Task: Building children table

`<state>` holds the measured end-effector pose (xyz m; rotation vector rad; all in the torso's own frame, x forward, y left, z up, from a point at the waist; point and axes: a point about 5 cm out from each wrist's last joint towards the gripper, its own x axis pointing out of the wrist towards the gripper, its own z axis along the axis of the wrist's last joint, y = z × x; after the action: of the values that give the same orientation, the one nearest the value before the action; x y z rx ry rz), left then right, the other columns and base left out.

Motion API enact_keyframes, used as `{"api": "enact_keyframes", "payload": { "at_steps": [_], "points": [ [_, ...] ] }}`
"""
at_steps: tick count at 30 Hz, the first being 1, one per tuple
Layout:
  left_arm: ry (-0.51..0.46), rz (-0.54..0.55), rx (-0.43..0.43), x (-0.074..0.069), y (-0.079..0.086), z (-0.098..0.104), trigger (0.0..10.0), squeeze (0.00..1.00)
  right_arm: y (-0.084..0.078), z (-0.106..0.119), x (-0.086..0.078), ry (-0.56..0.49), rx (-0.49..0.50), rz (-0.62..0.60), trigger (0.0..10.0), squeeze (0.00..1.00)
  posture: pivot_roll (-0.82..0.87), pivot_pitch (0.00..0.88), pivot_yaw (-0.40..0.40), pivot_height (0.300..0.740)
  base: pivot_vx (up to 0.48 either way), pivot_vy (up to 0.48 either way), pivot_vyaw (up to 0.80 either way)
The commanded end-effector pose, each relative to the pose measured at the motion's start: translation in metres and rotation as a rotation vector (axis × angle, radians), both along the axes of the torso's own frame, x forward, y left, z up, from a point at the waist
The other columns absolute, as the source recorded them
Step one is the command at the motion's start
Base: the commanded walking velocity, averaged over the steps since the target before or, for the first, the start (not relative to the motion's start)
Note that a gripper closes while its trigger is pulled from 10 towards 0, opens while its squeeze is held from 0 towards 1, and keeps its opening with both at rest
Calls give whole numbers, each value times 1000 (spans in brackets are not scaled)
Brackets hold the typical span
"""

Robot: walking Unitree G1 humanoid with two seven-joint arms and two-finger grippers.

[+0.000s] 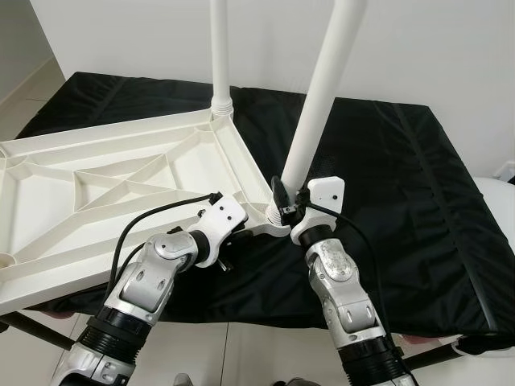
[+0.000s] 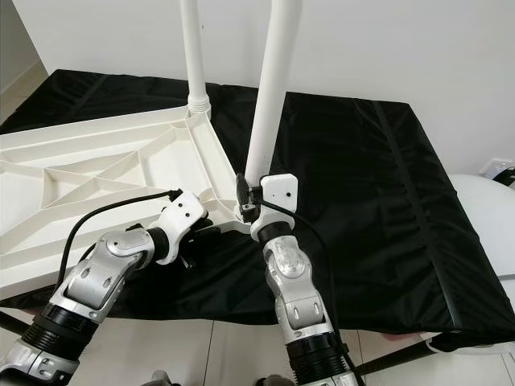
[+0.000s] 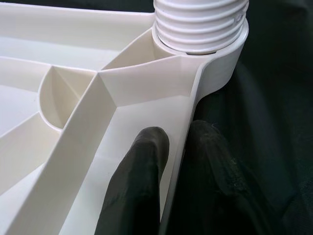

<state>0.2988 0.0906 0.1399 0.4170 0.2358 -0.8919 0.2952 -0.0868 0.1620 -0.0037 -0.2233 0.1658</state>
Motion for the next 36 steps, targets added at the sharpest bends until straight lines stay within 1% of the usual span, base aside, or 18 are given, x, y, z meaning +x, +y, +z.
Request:
{"api": "enact_keyframes", "payload": {
  "at_steps": [1,5,10,11,12,18,21,25,32,35,36],
  "points": [
    [-138,-67,-49,-1,-6,35,10000,0,-36,-30,1,133,-55,-214,10000,0,-44,45,-17,740,0,0,0],
    [-138,-67,-49,-1,-6,35,10000,0,-40,-31,0,134,-55,-274,10000,0,-42,50,-16,740,0,0,0],
    [-136,-67,-47,-2,-5,35,10000,0,-43,-31,-1,126,-65,-316,10000,0,-40,58,-14,740,0,0,0],
    [-134,-66,-47,-2,-5,35,10000,0,-45,-31,-2,117,-67,-364,10000,0,-39,64,-12,740,0,0,0],
    [-134,-66,-47,-3,-4,35,10000,0,-46,-31,-2,113,-67,-380,10000,0,-39,64,-12,740,0,0,0],
    [-134,-65,-47,-2,-4,36,10000,0,-46,-29,-5,91,-73,-415,10000,0,-38,69,-12,740,0,0,0],
    [-133,-64,-46,-3,-3,36,10000,0,-42,-28,-8,77,-86,-409,10000,0,-40,73,-11,740,0,0,0],
    [-133,-64,-47,-3,-3,37,10000,0,-42,-29,-8,76,-88,-408,10000,0,-39,73,-12,740,0,0,0],
    [-137,-60,-48,-2,-3,38,10000,0,-47,-37,-16,77,-106,-351,10000,0,-44,72,-13,740,0,0,0],
    [-139,-60,-49,-1,-2,38,10000,0,-55,-50,-24,102,-118,-311,10000,0,-52,72,-12,740,0,0,0],
    [-140,-61,-48,-1,-2,38,10000,0,-56,-51,-24,102,-121,-303,10000,0,-52,72,-12,740,0,0,0]
  ]
}}
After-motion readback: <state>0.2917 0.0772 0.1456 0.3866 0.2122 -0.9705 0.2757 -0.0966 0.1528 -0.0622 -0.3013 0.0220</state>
